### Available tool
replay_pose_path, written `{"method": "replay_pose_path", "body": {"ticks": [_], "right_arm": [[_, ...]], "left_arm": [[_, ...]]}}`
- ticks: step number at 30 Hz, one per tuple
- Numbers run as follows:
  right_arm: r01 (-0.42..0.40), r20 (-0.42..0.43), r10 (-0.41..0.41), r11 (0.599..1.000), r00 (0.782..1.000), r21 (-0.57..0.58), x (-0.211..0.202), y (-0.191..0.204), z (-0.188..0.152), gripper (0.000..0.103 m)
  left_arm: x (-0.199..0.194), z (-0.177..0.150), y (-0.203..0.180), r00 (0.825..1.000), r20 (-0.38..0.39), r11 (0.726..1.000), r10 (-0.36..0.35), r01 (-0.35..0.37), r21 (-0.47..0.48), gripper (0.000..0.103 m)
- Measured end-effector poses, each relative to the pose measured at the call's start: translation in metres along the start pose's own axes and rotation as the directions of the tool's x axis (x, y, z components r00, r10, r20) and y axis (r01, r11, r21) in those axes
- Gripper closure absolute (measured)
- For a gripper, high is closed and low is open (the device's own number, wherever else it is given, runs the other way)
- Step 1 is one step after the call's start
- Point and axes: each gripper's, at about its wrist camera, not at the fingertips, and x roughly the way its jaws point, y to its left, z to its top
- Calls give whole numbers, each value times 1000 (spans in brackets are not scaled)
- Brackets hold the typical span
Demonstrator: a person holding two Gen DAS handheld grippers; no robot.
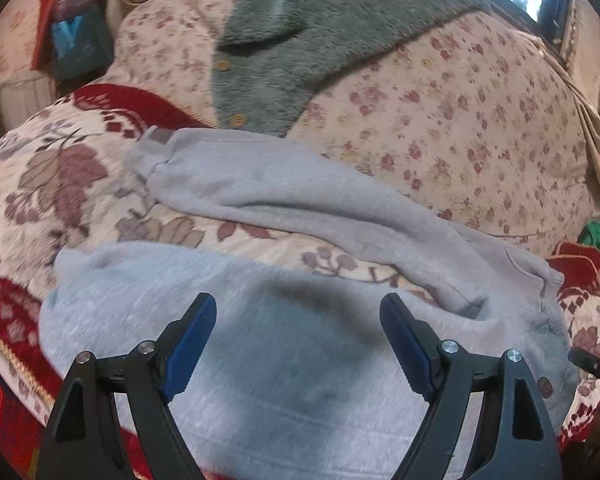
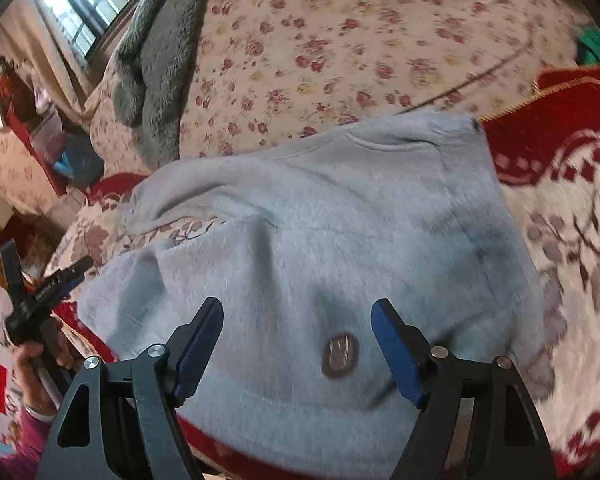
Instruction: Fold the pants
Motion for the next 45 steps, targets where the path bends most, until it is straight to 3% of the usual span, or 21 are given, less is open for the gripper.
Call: {"method": "replay_pose_path", "body": {"ticks": [13, 20, 26, 33, 37, 41, 45], "right_arm": [[37, -74, -43, 996, 996, -78, 58, 4, 63, 19], [87, -97, -100, 988, 990, -128, 80, -2, 90, 17], [77, -112, -92, 988, 989, -137, 93, -7, 113, 15], [73, -91, -96, 970, 991, -230, 109, -4, 142, 13], [67, -101, -98, 959, 990, -276, 122, -5, 157, 13], [64, -114, -101, 954, 988, -294, 130, -6, 165, 12], [66, -119, -104, 956, 987, -285, 131, -12, 166, 12]], "left_arm": [[52, 46, 16, 999, -37, 1000, -11, 10, -17, 20], [74, 76, 38, 999, -42, 999, -8, 7, -34, 20], [102, 108, 66, 997, -62, 997, -47, 43, -72, 18], [133, 148, 78, 992, -87, 996, -88, 85, -35, 17], [154, 163, 72, 987, -129, 995, -94, 99, 33, 17], [166, 167, 63, 983, -152, 987, -105, 122, 104, 17], [173, 168, 61, 979, -161, 985, -125, 142, 97, 17]]}}
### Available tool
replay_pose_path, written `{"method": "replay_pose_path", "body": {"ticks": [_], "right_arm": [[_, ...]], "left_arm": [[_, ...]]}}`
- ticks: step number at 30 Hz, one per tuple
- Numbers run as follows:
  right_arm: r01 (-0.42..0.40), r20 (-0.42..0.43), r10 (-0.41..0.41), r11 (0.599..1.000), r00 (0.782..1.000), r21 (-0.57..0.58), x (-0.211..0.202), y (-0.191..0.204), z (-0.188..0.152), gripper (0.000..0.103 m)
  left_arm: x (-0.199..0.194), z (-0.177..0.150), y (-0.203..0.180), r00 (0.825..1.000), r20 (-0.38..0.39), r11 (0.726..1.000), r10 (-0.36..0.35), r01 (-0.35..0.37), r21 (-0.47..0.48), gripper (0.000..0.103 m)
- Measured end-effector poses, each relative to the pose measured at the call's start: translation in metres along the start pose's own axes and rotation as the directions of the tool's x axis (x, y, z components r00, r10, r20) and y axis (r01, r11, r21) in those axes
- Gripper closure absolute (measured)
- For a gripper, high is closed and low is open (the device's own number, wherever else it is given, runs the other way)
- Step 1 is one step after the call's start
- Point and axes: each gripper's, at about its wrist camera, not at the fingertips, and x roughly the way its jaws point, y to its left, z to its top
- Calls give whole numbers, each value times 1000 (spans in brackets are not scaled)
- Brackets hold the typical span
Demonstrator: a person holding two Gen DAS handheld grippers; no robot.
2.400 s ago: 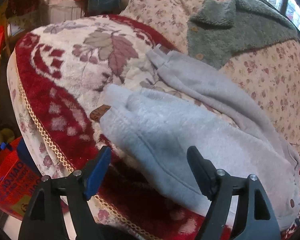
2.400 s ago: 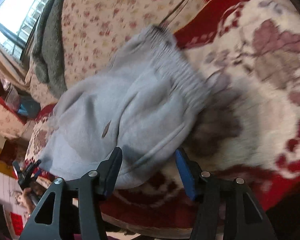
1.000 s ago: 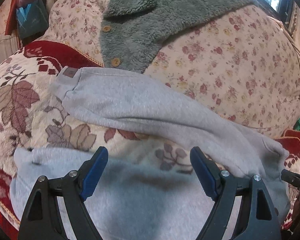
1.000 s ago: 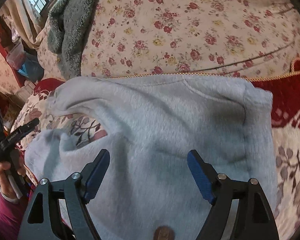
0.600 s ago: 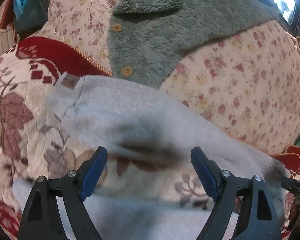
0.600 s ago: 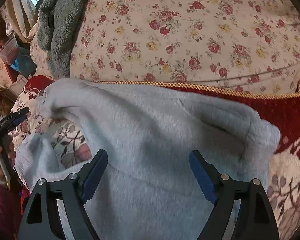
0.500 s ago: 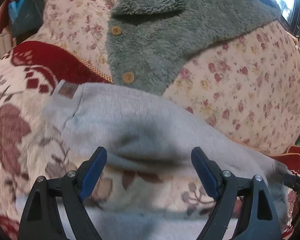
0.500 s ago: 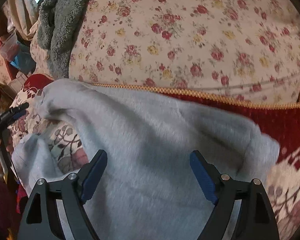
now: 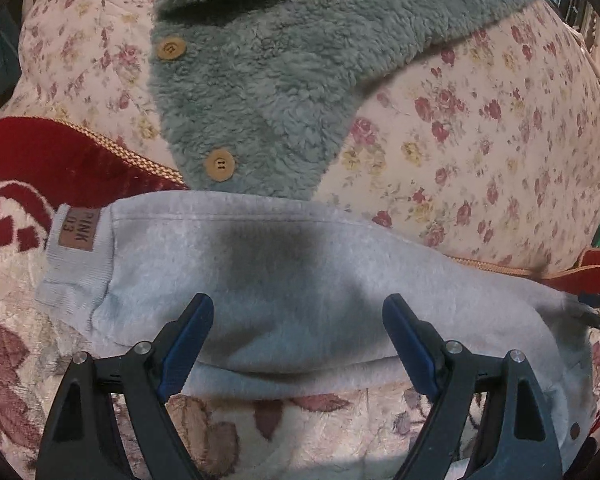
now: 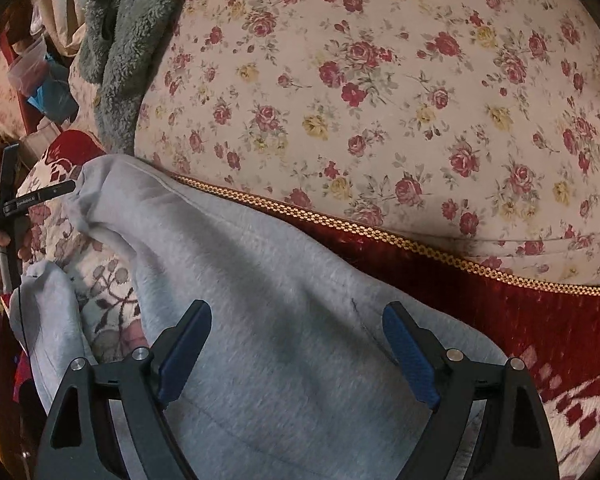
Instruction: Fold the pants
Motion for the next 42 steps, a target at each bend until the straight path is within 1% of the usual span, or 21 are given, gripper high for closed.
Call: {"method": "replay_pose_path", "body": {"ticks": [5, 11, 12, 15, 18, 21, 23, 24, 26, 27, 28, 29, 30, 31, 32, 33, 34, 36, 38, 40, 42], "right_arm": [[29, -17, -29, 999, 999, -16, 7, -8, 0, 11], [30, -9, -30, 1000, 999, 9, -11, -20, -7, 11], [48, -11, -48, 999, 999, 6, -18, -21, -12, 11], [105, 36, -105, 994, 994, 8, -46, -27, -34, 10], [127, 60, -132, 989, 989, 81, -75, -48, -64, 8], [124, 31, -131, 977, 991, 175, -91, -76, -101, 5], [171, -7, -173, 964, 985, 203, -92, -90, -123, 5], [179, -20, -179, 958, 984, 223, -90, -98, -133, 5], [131, -55, -120, 949, 991, 287, -76, -113, -147, 5], [94, -72, -75, 944, 995, 316, -65, -118, -151, 5], [51, -78, -25, 938, 997, 343, -49, -122, -154, 5], [23, -76, 4, 936, 997, 351, -40, -122, -156, 6], [-4, -74, 31, 943, 997, 333, -28, -118, -155, 21], [-16, -81, 42, 953, 996, 302, -18, -110, -154, 48], [-10, -82, 33, 964, 996, 266, -12, -101, -152, 74], [13, -67, 2, 974, 998, 226, -12, -92, -149, 80], [43, -79, -30, 984, 996, 174, -14, -83, -145, 81], [79, -53, -74, 993, 996, 91, -28, -73, -137, 87], [131, -34, -129, 990, 991, 59, -43, -74, -132, 89], [156, -20, -155, 986, 988, 60, -56, -80, -129, 90], [215, -22, -214, 976, 977, 27, -59, -79, -130, 90]], "left_arm": [[9, 6, -7, 1000, -5, 999, 13, -13, 44, 17], [6, 5, -9, 999, 25, 1000, -21, 21, 20, 17], [4, 3, -11, 999, 28, 999, -28, 28, 17, 17], [-4, -3, -18, 997, 32, 997, -71, 70, 17, 17], [-15, -8, -27, 994, 49, 995, -99, 97, 34, 17], [-27, -15, -37, 990, 62, 991, -128, 126, 36, 17], [-34, -21, -48, 985, 56, 987, -160, 159, 35, 16], [-36, -23, -52, 983, 54, 984, -177, 175, 40, 16], [-43, -29, -66, 980, 55, 980, -189, 185, 66, 16], [-46, -32, -74, 980, 58, 979, -189, 184, 82, 15], [-50, -35, -79, 980, 58, 978, -192, 186, 92, 15], [-52, -37, -85, 979, 54, 977, -195, 189, 98, 15], [-56, -40, -89, 979, 47, 976, -198, 192, 101, 15], [-61, -43, -92, 979, 43, 976, -199, 194, 103, 15], [-66, -46, -94, 979, 40, 975, -199, 193, 107, 15], [-73, -48, -94, 980, 41, 975, -194, 188, 116, 15], [-79, -51, -93, 981, 47, 976, -186, 179, 127, 15], [-97, -55, -87, 984, 73, 978, -164, 153, 141, 15], [-113, -58, -76, 984, 93, 982, -150, 138, 129, 15], [-126, -62, -61, 985, 113, 988, -128, 116, 107, 15], [-140, -68, -42, 988, 126, 994, -92, 83, 77, 15]]}}
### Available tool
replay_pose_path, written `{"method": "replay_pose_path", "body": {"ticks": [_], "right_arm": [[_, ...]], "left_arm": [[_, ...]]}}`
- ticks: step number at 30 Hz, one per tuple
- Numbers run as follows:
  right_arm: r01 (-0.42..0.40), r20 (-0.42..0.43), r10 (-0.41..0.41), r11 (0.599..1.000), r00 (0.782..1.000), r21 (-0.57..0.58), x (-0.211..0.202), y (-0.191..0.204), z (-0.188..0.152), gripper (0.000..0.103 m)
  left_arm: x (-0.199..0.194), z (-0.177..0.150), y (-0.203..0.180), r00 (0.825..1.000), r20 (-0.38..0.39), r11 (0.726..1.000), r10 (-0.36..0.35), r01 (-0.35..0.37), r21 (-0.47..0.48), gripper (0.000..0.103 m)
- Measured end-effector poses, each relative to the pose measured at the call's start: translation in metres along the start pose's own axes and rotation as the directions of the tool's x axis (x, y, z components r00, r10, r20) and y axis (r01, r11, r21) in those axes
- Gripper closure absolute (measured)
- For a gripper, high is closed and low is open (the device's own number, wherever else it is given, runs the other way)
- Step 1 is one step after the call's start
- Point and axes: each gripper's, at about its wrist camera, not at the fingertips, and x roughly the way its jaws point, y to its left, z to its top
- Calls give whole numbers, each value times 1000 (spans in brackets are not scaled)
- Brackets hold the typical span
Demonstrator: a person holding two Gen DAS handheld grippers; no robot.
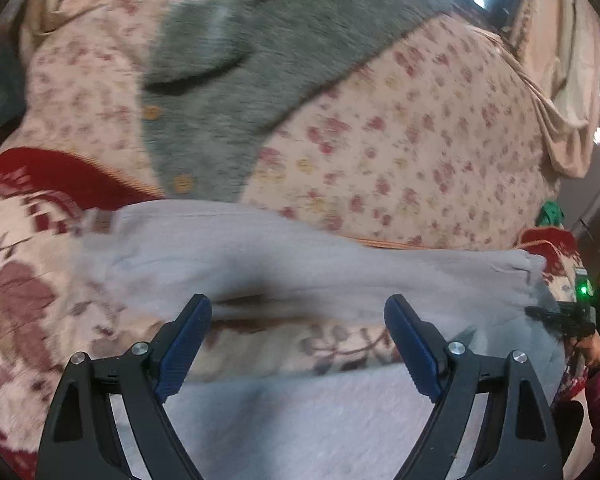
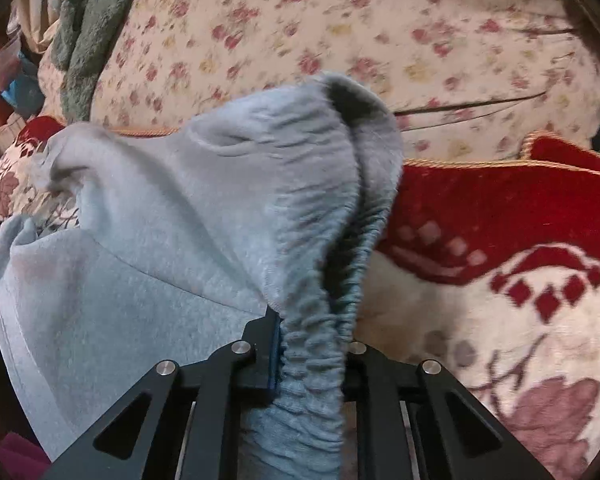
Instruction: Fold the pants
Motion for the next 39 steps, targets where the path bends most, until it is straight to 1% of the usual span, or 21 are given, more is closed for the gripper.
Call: {"method": "replay_pose_path", "body": {"ticks": [2, 7, 8, 9, 10, 11, 12, 13, 15, 16, 18, 20, 22, 25, 27, 29, 32, 34, 35, 38, 39], "right_arm": [[34, -6, -34, 999, 999, 3, 0, -4, -6, 90], [74, -10, -73, 991, 997, 116, -3, -34, -30, 90], [84, -17, -83, 988, 996, 130, 2, -33, -32, 90], [86, -42, -81, 985, 996, 147, 10, -36, -38, 89], [71, -85, -58, 984, 995, 161, 23, -35, -46, 89], [80, -75, -69, 985, 995, 150, 24, -33, -48, 85], [99, -48, -93, 986, 995, 134, 19, -30, -48, 78], [128, -46, -124, 985, 991, 113, 12, -27, -45, 73], [189, -61, -185, 979, 981, 76, 0, -24, -39, 30], [216, -55, -212, 975, 976, 58, -9, -24, -37, 25], [251, -31, -250, 968, 968, 21, -30, -20, -31, 25], [256, 2, -256, 967, 967, 8, -47, -17, -25, 25], [216, 42, -217, 976, 975, 21, -61, -9, -16, 25], [77, 89, -82, 995, 993, 65, -72, 3, 0, 23], [-8, 109, -1, 997, 994, 78, -69, 14, 12, 21], [-51, 117, 44, 997, 992, 57, -61, 30, 25, 20], [-53, 108, 55, 998, 993, -20, -43, 57, 45, 19], [-46, 112, 50, 998, 992, -45, -31, 63, 60, 18], [-60, 109, 65, 997, 992, -49, -24, 65, 70, 18], [-97, 92, 102, 993, 991, -63, -6, 68, 94, 17], [-103, 84, 110, 991, 990, -83, 0, 69, 103, 17]], "left_arm": [[-15, -7, 17, 999, 7, 999, 37, -37, -23, 15], [-55, -23, 61, 990, 29, 988, 138, -135, -79, 15], [-60, -27, 69, 988, 34, 985, 152, -149, -92, 15], [-63, -30, 75, 986, 36, 982, 161, -157, -107, 14], [-64, -33, 82, 986, 33, 979, 164, -159, -125, 13], [-63, -36, 87, 987, 29, 978, 159, -154, -142, 13], [-62, -38, 89, 988, 26, 977, 154, -148, -153, 13], [-58, -41, 92, 989, 20, 976, 143, -138, -168, 13], [-51, -45, 92, 992, 8, 977, 127, -124, -172, 13], [-48, -48, 91, 992, 5, 978, 125, -122, -169, 13], [-38, -54, 89, 992, -9, 979, 126, -126, -161, 13], [-31, -58, 88, 991, -22, 979, 129, -131, -157, 13], [-27, -60, 87, 992, -27, 979, 124, -127, -159, 13], [-28, -60, 87, 992, -24, 979, 121, -123, -162, 13], [-31, -58, 89, 992, -17, 979, 123, -124, -160, 13], [-30, -52, 90, 994, -16, 981, 111, -112, -157, 13], [-16, -39, 86, 998, -30, 987, 56, -60, -151, 12], [-2, -27, 81, 999, -42, 990, 17, -23, -137, 10], [9, -20, 78, 999, -49, 992, -4, -2, -125, 10], [46, 8, 71, 998, -60, 995, -32, 26, -96, 10], [59, 16, 69, 997, -65, 996, -28, 23, -83, 10]]}}
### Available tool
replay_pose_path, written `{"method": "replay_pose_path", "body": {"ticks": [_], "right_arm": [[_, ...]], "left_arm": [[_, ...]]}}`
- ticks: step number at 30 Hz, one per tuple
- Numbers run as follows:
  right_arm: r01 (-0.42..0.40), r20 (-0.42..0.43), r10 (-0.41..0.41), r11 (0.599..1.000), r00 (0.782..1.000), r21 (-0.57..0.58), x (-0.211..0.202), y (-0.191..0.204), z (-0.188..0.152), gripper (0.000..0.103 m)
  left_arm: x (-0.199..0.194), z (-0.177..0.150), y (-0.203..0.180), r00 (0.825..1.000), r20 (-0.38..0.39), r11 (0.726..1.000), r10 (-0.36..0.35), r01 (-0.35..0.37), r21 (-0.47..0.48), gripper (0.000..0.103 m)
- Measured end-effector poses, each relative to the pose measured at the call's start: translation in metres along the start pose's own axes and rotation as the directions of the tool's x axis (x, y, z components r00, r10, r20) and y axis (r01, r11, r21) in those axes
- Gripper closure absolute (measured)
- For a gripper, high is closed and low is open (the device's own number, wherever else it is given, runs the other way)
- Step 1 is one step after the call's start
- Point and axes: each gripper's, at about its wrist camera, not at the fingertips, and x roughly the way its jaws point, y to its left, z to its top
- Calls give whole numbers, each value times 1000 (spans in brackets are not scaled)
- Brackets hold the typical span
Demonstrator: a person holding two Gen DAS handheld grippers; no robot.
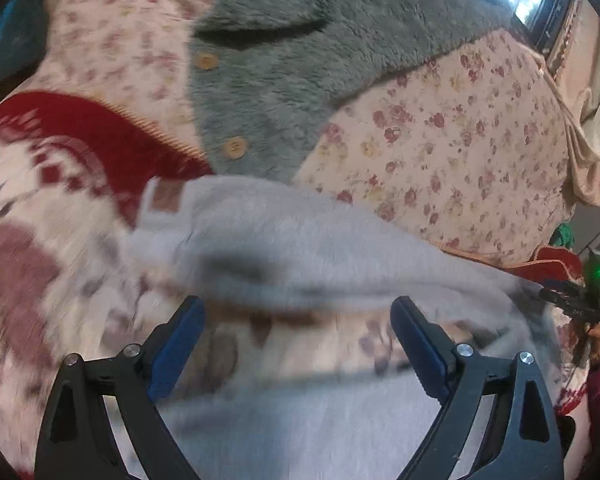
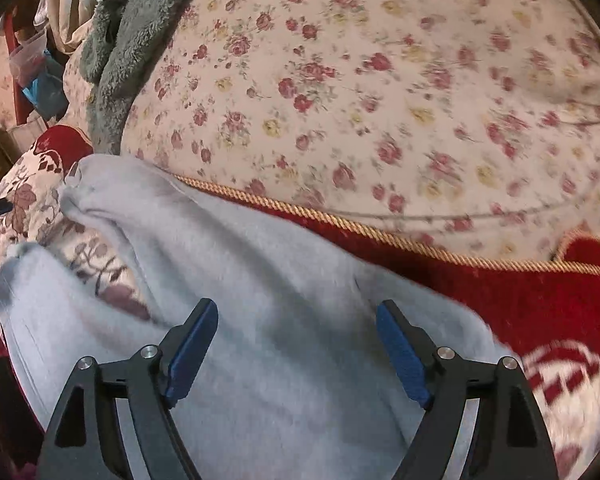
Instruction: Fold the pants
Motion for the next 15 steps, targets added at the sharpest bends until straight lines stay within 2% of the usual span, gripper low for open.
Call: {"method": "replay_pose_path", "body": {"ticks": [4, 7, 11, 15], "right_arm": [[-7, -30, 3, 992, 1000, -122, 21, -2, 20, 16], [-43, -72, 29, 979, 997, -198, 37, -5, 28, 16], [-96, -152, 48, 942, 987, -322, 63, -1, 33, 15], [-73, -194, -19, 887, 981, -456, 98, 5, 36, 15]], "left_arm": [[53, 31, -8, 998, -60, 997, 7, -3, 71, 10], [86, 45, -18, 995, -98, 985, 18, 0, 173, 10], [121, 52, -35, 989, -141, 953, 43, 1, 304, 10], [141, 58, -50, 984, -161, 917, 73, -3, 399, 10]]}}
